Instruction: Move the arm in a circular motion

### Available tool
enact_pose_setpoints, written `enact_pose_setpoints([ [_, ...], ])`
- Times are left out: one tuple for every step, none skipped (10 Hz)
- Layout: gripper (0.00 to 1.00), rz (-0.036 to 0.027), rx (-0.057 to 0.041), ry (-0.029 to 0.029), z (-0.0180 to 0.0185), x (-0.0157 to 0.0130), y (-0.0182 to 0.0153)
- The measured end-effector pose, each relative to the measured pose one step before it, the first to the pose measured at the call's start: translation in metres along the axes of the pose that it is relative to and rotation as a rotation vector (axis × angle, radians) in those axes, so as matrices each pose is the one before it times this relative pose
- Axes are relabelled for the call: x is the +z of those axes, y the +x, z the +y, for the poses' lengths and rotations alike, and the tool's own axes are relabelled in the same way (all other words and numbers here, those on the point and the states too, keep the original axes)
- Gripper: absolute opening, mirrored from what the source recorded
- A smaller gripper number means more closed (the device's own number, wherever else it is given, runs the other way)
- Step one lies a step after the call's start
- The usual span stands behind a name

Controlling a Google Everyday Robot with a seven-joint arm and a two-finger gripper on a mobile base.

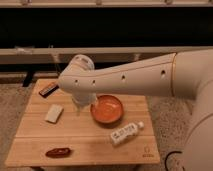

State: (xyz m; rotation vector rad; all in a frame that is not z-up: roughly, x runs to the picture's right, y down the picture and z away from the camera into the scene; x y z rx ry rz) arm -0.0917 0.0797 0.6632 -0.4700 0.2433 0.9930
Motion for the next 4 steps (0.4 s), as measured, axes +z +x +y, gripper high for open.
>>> enact_pose_setpoints([
  [0.65,-0.00086,0.00045,0.00052,-0.00058,-0.00003,0.0],
  [0.65,-0.00112,0.00068,0.00061,-0.00072,-0.00017,0.00016],
  [0.65,-0.00131,0.00065,0.00012,-0.00063,-0.00011,0.00004],
  [0.65,-0.00115,0.00055,0.00015,-0.00077,-0.00005,0.00017],
])
